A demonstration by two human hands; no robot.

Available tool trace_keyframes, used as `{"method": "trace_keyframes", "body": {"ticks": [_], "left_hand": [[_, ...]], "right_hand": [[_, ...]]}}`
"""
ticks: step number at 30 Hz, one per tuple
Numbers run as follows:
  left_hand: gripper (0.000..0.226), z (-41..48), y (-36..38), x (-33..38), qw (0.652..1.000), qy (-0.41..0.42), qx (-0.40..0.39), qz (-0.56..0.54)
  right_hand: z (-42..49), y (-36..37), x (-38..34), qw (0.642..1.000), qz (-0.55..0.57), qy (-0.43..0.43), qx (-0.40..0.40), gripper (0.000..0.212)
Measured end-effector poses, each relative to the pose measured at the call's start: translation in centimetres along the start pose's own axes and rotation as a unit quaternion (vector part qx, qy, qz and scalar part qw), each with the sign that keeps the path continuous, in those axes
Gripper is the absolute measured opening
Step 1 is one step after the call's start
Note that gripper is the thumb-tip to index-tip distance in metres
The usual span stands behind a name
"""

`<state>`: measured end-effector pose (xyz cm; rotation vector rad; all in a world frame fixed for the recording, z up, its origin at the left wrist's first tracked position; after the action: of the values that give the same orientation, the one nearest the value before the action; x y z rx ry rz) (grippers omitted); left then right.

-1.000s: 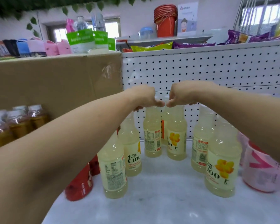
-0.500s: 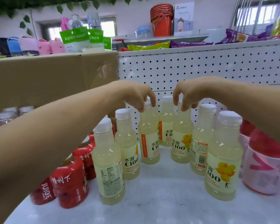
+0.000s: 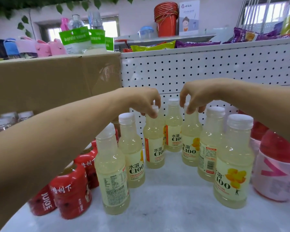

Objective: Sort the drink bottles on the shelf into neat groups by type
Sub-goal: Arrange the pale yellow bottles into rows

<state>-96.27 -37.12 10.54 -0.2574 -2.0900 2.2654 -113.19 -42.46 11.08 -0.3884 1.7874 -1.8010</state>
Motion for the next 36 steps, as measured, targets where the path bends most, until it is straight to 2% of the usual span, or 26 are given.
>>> {"method": "trace_keyframes", "body": {"ticks": [7, 21, 27, 32, 34, 36], "left_hand": [[0.041, 0.8, 0.8, -0.4, 1.000, 0.017, 0.025, 0.006], [0.045, 0.6, 0.9, 0.3, 0.999, 0.036, 0.024, 0.004], [0.079, -2.5, -0.7, 0.0, 0.997, -0.044, -0.012, -0.058], [0.082, -7.9, -0.3, -1.2, 0.985, -0.131, -0.092, 0.070], [0.073, -8.9, 0.0, -1.3, 0.982, -0.150, -0.084, 0.078], [0.059, -8.9, 0.1, -1.4, 0.989, -0.131, -0.057, 0.046]], "right_hand": [[0.8, 1.1, -1.7, 0.998, 0.048, -0.036, 0.009, 0.031], [0.5, 1.7, -2.4, 0.998, 0.006, -0.053, 0.020, 0.035], [-2.5, 0.6, -2.4, 0.998, -0.055, -0.031, 0.010, 0.065], [-6.5, 0.0, -0.5, 0.986, -0.155, 0.056, -0.034, 0.052], [-6.9, 0.0, 0.2, 0.984, -0.156, 0.075, -0.036, 0.042], [-6.9, 0.0, 0.3, 0.990, -0.126, 0.063, -0.023, 0.033]]}}
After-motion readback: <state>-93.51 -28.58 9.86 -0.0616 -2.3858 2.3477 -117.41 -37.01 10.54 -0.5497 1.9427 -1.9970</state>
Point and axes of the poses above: each hand's wrist, its own z-axis towards the middle knuckle, its own y-axis out of the palm, x = y × z, the point moved 3 cm from there along z, towards the middle knuckle, and after that the axes turned 4 degrees about z, right-handed, at the moved point
